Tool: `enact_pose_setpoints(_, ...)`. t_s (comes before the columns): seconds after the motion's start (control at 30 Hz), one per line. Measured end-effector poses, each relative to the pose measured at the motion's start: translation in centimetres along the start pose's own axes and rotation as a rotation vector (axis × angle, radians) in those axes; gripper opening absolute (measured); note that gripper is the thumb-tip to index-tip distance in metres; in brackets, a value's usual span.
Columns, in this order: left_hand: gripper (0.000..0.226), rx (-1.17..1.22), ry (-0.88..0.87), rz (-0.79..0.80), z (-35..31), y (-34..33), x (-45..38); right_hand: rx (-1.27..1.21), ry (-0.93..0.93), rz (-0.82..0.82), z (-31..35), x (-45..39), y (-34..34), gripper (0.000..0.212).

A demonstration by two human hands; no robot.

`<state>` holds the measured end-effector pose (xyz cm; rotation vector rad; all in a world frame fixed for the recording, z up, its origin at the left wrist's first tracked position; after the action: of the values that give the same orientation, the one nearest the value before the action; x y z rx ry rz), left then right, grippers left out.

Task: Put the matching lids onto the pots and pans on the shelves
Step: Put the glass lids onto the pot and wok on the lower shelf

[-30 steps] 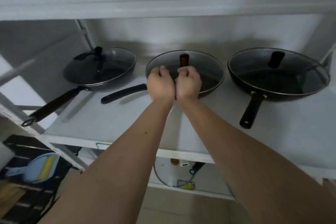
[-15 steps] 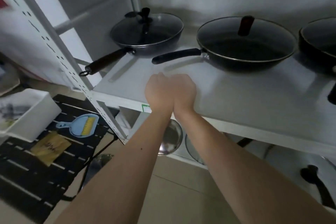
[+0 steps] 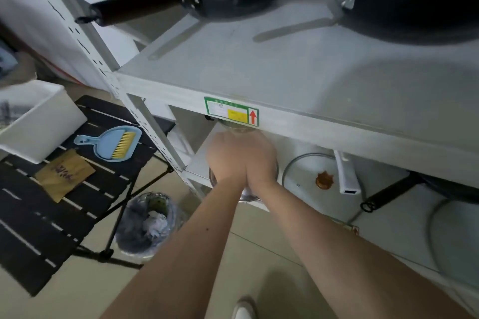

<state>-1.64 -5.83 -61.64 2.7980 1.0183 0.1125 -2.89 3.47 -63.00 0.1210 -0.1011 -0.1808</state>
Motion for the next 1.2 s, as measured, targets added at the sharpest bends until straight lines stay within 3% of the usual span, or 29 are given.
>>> enact_pose_setpoints(0.27, 0.043, 0.045, -0.058, 0.131, 7.5, -8.2, -4.1, 0.114, 0.128, -0.152, -7.3, -7.3, 0.9, 0.02)
enact_pose_setpoints(0.37, 0.042, 0.046, -0.104, 0.18, 8.9, -11.0, -5.6, 0.139, 0.139, -0.096, -9.9, -11.0, 0.6, 0.022)
enact_pose_setpoints(0.5, 0.028, 0.023, -0.149, 0.262, 11.0, -13.6, -7.3, 0.036, 0.161, -0.097, -12.6, -14.2, 0.2, 0.039)
enact_pose_setpoints(0.57, 0.025, -0.104, -0.197, 0.348, 12.3, -14.6, -8.1, 0.281, 0.202, -0.075, -13.3, -14.9, 0.3, 0.038)
enact_pose_setpoints(0.67, 0.032, -0.766, -0.346, 0.483, 15.0, -15.6, -9.3, 0.966, 0.243, 0.02, -14.3, -15.5, 1.5, 0.022)
enact_pose_setpoints(0.73, 0.05, -1.138, -0.299, 0.581, 17.9, -15.1, -9.9, 1.428, 0.119, 0.102, -16.3, -15.5, 3.9, 0.036)
enact_pose_setpoints(0.8, 0.064, -1.308, -0.255, 0.663, 19.8, -14.6, -9.9, 1.679, -0.083, 0.169, -19.0, -15.2, 7.0, 0.044)
enact_pose_setpoints(0.9, 0.058, -1.35, -0.302, 0.69, 19.6, -14.6, -9.9, 1.677, -0.235, 0.259, -21.6, -14.7, 10.0, 0.046)
enact_pose_setpoints(1.03, 0.037, -1.44, -0.432, 0.776, 18.0, -14.7, -9.3, 1.721, -0.332, 0.463, -21.3, -14.3, 10.2, 0.031)
enact_pose_setpoints(1.2, 0.029, -1.489, -0.383, 0.847, 16.5, -13.7, -9.0, 1.885, -0.409, 0.727, -21.9, -13.4, 8.5, 0.023)
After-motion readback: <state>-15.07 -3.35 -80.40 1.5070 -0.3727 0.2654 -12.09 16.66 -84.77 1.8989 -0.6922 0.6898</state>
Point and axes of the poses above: each hand's wrist, its own x-axis away from the middle knuckle, its own y-axis out of the back of the hand, z = x × y, the point moved 6 cm from there along -x, towards the middle knuckle, and after that the axes turned 5 degrees about x, right-handed, at the moved point
